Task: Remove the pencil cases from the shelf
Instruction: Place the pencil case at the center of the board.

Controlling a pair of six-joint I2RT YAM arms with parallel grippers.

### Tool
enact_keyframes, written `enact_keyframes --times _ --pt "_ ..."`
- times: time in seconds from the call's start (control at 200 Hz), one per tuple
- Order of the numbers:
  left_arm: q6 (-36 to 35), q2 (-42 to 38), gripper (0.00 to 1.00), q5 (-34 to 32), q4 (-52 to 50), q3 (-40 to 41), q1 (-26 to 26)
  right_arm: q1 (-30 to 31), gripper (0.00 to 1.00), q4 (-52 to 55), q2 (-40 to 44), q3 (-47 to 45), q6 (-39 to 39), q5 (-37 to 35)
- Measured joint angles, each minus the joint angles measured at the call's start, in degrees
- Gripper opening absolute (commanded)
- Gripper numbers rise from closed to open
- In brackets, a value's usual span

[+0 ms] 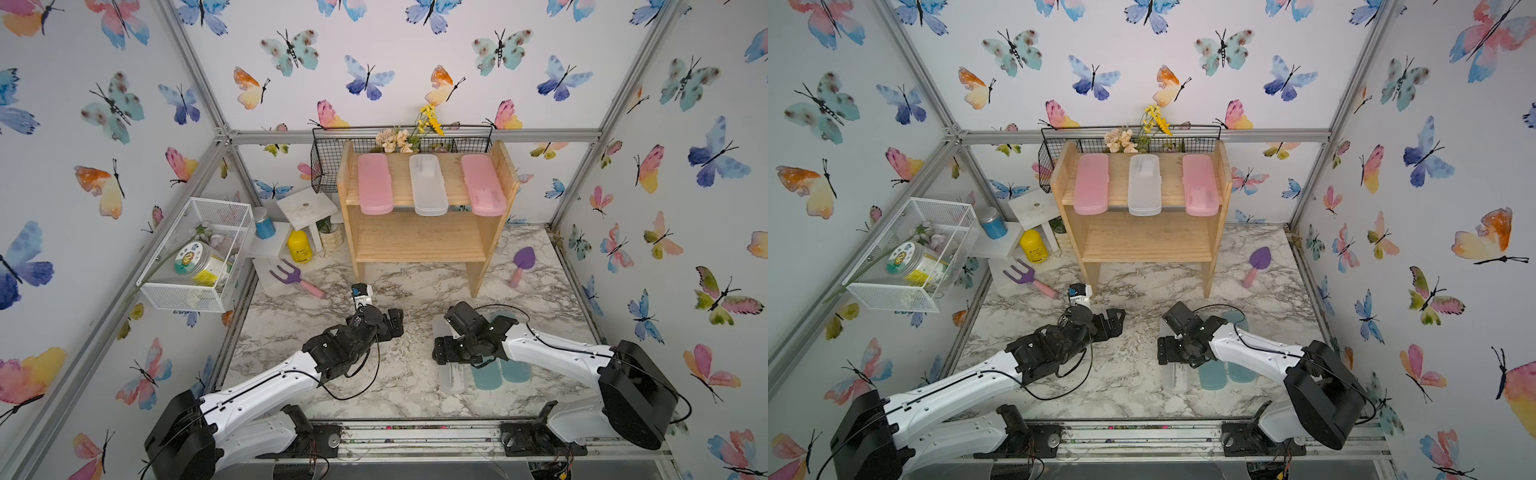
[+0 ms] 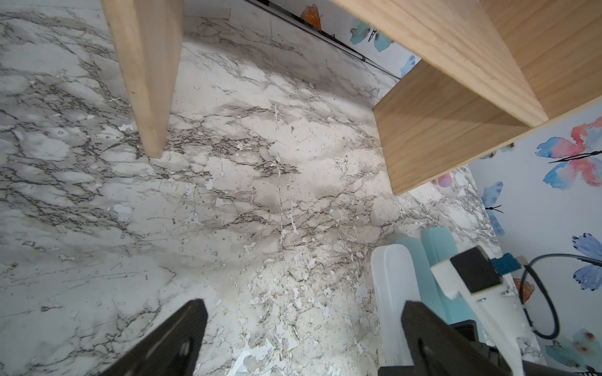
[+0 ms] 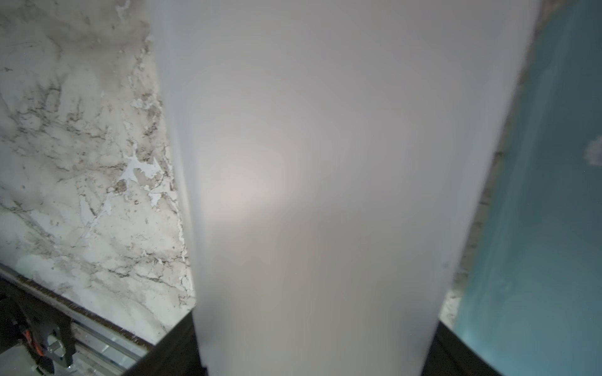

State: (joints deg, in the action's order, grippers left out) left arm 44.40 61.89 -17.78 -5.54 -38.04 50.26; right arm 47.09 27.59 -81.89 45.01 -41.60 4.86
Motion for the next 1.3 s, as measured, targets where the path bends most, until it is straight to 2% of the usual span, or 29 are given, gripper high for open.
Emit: enact_keyframes --times 0.425,0.656,0.786,0.936,1.026,1.131,1.301 --pt "0.4 0.1 0.99 0.0 -0.1 0.0 -0.1 0.0 0.90 0.0 -7.5 2.9 -1.4 -5.0" --pt "0.4 0.1 0.99 0.0 -0.2 0.0 -0.4 0.0 0.99 0.3 -7.8 3.3 -1.1 -6.3" --pt "0.4 -0.2 0.99 0.3 -1.4 -0.6 -0.5 0.0 0.99 1.0 -4.2 3.9 -0.1 -6.6" --pt "0.2 -3.3 0.99 3.8 -2.3 -4.1 -1.9 0.0 0.99 3.7 6.6 8.3 2.8 -8.7" --pt "-0.2 -7.5 0.99 8.1 -2.3 -7.7 -4.5 0.0 0.99 4.4 13.4 12.1 5.1 -10.7" --pt "-0.4 -14.0 0.99 14.0 -0.1 -12.5 -11.1 0.0 0.99 5.6 19.1 17.0 7.6 -12.6" --pt "3.1 -14.6 0.99 26.1 8.3 -18.6 -23.8 0.0 0.99 8.3 18.8 25.4 10.9 -14.3"
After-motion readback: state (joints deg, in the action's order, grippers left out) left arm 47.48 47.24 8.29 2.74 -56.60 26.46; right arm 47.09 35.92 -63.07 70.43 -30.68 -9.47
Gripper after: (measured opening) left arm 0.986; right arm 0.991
